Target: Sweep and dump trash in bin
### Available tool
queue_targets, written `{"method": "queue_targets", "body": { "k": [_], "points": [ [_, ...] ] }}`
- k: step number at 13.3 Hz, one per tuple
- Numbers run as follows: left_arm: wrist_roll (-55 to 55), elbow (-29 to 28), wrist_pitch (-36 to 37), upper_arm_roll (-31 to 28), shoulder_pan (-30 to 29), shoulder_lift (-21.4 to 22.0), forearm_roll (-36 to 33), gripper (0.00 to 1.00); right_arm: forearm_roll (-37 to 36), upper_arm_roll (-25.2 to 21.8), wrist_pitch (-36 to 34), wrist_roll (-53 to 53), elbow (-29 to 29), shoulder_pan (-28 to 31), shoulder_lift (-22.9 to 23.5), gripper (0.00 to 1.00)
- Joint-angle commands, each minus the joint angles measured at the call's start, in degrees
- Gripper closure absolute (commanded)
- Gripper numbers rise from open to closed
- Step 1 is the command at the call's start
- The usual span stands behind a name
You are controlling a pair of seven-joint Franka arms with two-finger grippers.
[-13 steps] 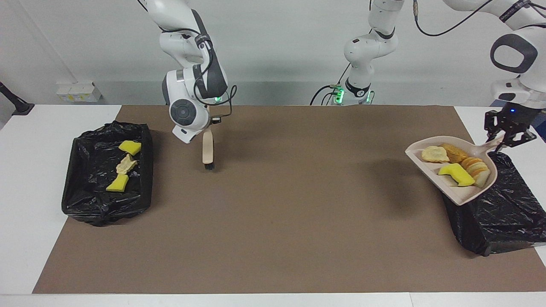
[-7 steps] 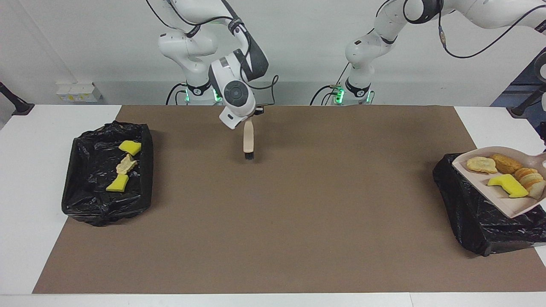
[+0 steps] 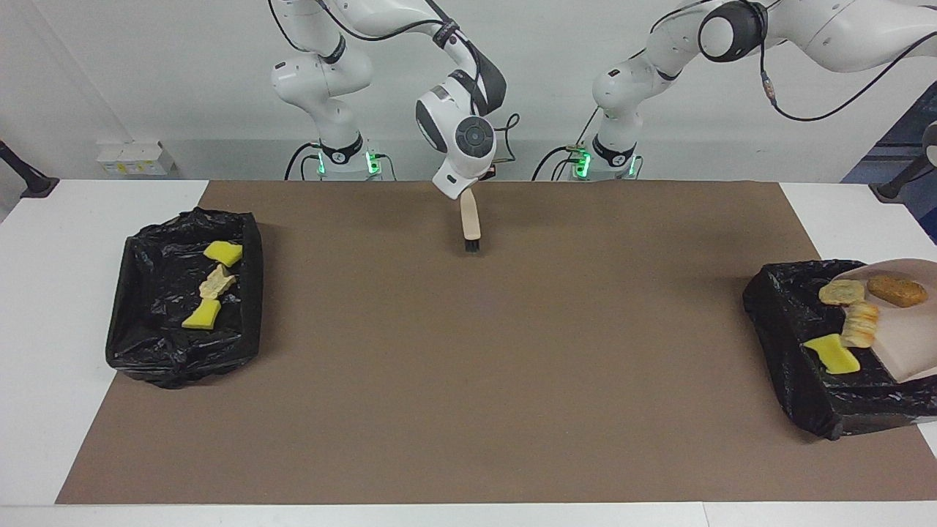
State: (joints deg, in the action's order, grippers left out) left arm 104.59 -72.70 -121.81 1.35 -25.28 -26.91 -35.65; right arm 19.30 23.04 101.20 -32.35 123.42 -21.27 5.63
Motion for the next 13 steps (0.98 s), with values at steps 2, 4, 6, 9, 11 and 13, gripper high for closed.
{"method": "queue_targets", "body": {
  "k": [2, 4, 6, 9, 11, 13],
  "points": [
    [0.79, 1.94, 0.34, -0.56, 1.02, -0.34, -10.11, 1.00, 2.05, -0.19, 0.58, 2.46, 0.42, -0.26, 0.43, 1.00],
    [1.05, 2.12, 1.39, -0.91, 0.94, 0.62, -11.37, 1.00, 3.19, -0.19, 1.28, 2.12, 0.42, -0.70, 1.13, 1.00],
    [1.14, 1.94, 4.63, -0.38, 1.28, 3.60, -11.46, 1.00, 3.11, -0.19, 0.58, 2.11, -0.27, -0.79, 1.57, 0.19],
    [0.97, 1.60, 11.22, -0.12, 6.19, 5.55, -10.84, 1.00, 2.32, -0.45, 0.31, 2.37, -4.75, 0.43, 3.95, 0.00],
    [0.44, -2.25, 14.13, 0.15, 8.83, 7.30, -4.91, 1.00, 1.97, -0.63, -0.91, 2.81, -7.12, 3.59, 3.69, 0.00],
    [-1.22, -9.53, 13.79, 0.15, 10.41, 10.63, 3.98, 1.00, 1.79, -0.63, -4.24, 5.26, -10.46, 8.33, 3.25, 0.00]
  ]
}}
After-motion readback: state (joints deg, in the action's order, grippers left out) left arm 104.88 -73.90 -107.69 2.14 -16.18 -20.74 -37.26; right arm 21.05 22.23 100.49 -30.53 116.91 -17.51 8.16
